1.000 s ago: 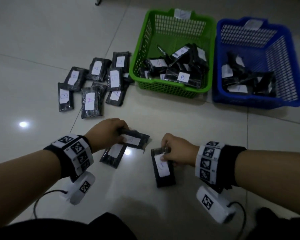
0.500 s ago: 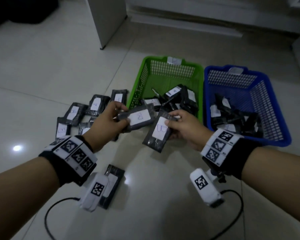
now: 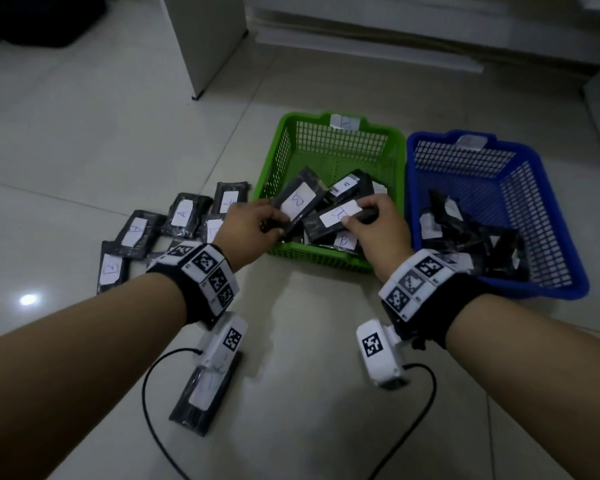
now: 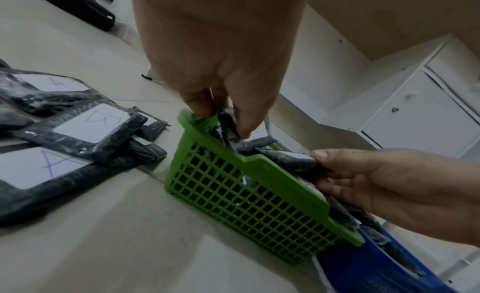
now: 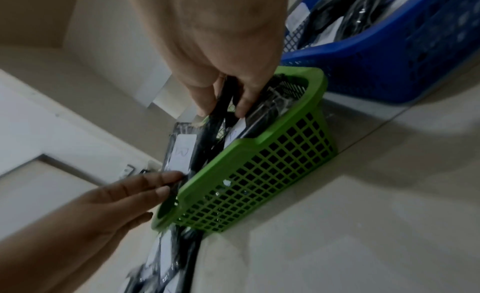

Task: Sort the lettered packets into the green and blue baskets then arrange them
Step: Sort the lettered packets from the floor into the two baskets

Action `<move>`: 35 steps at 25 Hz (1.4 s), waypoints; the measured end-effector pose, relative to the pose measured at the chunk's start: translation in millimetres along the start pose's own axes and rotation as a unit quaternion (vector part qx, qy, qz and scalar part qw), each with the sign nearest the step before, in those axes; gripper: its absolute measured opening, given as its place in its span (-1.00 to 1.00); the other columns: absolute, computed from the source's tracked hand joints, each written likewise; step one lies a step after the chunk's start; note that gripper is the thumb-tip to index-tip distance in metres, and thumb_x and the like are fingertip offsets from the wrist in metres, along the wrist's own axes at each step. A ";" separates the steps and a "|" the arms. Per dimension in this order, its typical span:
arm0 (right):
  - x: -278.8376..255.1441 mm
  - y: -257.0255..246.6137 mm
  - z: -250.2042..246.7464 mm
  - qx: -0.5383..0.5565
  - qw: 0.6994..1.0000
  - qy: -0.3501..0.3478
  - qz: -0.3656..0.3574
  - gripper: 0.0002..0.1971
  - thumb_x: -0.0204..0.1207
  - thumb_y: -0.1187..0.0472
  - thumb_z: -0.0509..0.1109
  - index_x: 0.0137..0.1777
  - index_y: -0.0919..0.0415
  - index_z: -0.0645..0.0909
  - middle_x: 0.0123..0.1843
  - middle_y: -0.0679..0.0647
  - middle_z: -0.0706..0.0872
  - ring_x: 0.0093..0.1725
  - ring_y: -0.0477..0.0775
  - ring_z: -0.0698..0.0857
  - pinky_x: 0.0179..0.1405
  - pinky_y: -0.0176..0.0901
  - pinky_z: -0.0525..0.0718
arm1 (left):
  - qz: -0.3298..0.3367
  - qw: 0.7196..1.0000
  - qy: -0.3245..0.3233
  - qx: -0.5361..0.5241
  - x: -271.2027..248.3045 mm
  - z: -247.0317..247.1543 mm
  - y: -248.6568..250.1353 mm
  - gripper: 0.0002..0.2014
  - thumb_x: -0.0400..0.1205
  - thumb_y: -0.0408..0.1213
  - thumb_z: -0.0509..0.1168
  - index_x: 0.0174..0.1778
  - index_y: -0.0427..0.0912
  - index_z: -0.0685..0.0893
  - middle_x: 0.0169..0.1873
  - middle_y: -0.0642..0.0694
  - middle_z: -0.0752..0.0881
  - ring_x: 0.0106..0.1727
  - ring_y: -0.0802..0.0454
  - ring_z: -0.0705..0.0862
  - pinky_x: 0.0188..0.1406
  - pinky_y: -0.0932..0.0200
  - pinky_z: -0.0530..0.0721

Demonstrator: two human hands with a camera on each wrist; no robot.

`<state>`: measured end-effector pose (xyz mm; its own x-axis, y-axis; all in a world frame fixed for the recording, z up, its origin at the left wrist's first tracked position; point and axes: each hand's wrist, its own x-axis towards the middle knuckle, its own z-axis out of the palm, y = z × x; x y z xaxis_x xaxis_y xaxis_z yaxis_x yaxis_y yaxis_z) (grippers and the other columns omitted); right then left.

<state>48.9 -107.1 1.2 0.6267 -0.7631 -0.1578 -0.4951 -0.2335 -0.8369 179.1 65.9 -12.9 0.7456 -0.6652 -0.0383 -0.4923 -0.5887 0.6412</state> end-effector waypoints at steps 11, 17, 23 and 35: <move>-117.4 -9.5 84.1 -0.116 0.940 -0.262 -0.186 -0.80 0.50 0.31 0.37 0.00 0.01 0.71 0.05 -0.07 0.48 0.13 -0.11 0.44 0.19 -0.29 0.46 | -0.137 0.988 0.065 -0.033 -98.6 -65.1 -90.4 -0.87 0.57 -0.28 0.34 -0.05 0.02 0.76 0.08 -0.04 0.65 0.03 0.05 0.65 -0.01 0.22 0.52; -158.2 14.3 139.5 -0.277 0.808 -0.450 -0.261 -0.41 0.48 0.18 0.42 0.52 -0.05 0.41 0.55 -0.03 0.34 0.49 0.09 0.25 0.47 -0.12 0.33 | -0.244 0.966 0.088 0.003 -138.1 -57.8 -147.1 -0.46 0.45 -0.15 0.50 0.33 -0.15 0.56 0.25 -0.15 0.53 0.05 0.04 0.57 0.06 0.23 0.50; -152.1 20.2 150.4 -0.327 0.788 -0.434 -0.289 -0.37 0.37 0.11 0.54 0.46 0.03 0.46 0.31 0.02 0.41 0.31 0.06 0.33 0.26 -0.10 0.48 | -0.299 0.951 0.067 -0.045 -128.3 -34.8 -161.4 -0.18 0.33 -0.01 0.58 0.44 -0.16 0.37 0.23 -0.14 0.60 0.12 -0.02 0.65 0.15 0.09 0.63; -92.5 -0.6 114.6 -0.104 0.921 -0.373 -0.055 -0.88 0.50 0.19 0.44 0.02 0.07 0.64 0.04 0.14 0.75 0.07 0.15 0.71 0.11 0.03 0.69 | -0.295 0.879 0.106 -0.360 -133.4 -43.7 -126.9 -0.74 0.60 -0.37 0.33 0.18 -0.29 0.52 0.05 -0.27 0.68 -0.04 -0.12 0.72 -0.02 0.02 0.75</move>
<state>60.1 32.7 -43.8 0.8799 -0.1210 -0.4595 -0.4607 -0.4538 -0.7628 161.7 249.4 -55.7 0.8804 -0.1962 -0.4318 0.3623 -0.3093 0.8792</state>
